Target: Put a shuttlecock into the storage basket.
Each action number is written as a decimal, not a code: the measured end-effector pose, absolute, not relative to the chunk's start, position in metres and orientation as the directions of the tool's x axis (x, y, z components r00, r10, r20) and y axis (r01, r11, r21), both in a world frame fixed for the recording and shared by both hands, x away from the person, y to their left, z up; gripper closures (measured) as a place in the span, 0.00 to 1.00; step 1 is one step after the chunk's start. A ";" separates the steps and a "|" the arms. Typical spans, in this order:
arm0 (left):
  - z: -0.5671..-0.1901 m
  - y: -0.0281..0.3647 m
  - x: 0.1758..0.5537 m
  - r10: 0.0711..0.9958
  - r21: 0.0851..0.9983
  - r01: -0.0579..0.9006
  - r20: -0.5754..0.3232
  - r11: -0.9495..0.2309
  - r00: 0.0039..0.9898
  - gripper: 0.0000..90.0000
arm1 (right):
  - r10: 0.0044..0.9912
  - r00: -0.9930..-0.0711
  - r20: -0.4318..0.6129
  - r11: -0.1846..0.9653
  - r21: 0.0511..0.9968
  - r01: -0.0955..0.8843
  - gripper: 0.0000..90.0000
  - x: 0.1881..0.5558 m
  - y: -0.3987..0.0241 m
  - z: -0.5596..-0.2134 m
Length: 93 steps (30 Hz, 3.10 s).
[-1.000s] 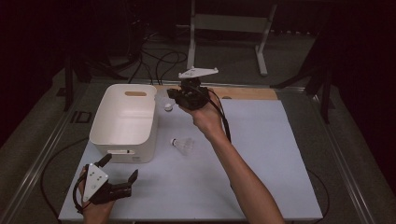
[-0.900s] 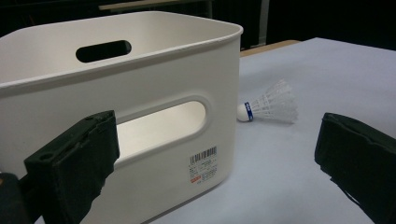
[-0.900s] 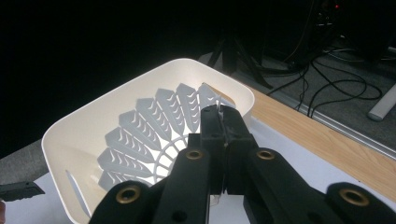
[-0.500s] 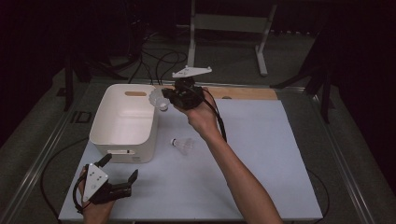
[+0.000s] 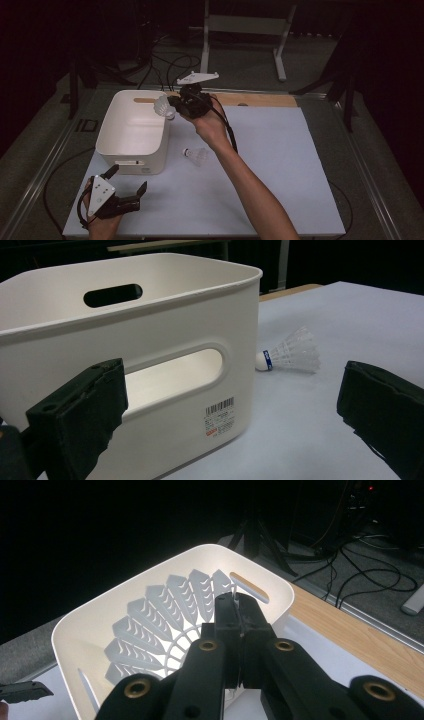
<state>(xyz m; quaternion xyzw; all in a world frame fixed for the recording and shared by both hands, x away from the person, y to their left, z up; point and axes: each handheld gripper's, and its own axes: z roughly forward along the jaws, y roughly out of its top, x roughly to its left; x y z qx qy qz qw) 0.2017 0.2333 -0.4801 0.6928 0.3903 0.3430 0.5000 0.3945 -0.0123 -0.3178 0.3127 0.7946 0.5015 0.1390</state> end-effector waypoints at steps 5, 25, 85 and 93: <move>-0.480 0.233 0.202 0.884 0.960 0.198 0.086 -0.196 0.460 0.00 | 0.634 -0.768 0.092 0.304 0.883 0.357 1.00 0.395 -0.007 -0.320; -0.480 0.234 0.202 0.884 0.961 0.197 0.086 -0.196 0.460 0.00 | 0.607 -0.789 0.092 0.323 0.879 0.351 1.00 0.392 0.014 -0.327; -0.481 0.231 0.202 0.882 0.960 0.198 0.086 -0.197 0.463 0.00 | 0.608 -0.785 0.117 0.310 0.875 0.371 0.11 0.387 -0.037 -0.338; -0.481 0.231 0.202 0.882 0.960 0.198 0.088 -0.200 0.464 0.00 | 0.620 -0.777 0.109 0.306 0.878 0.368 0.11 0.385 -0.048 -0.337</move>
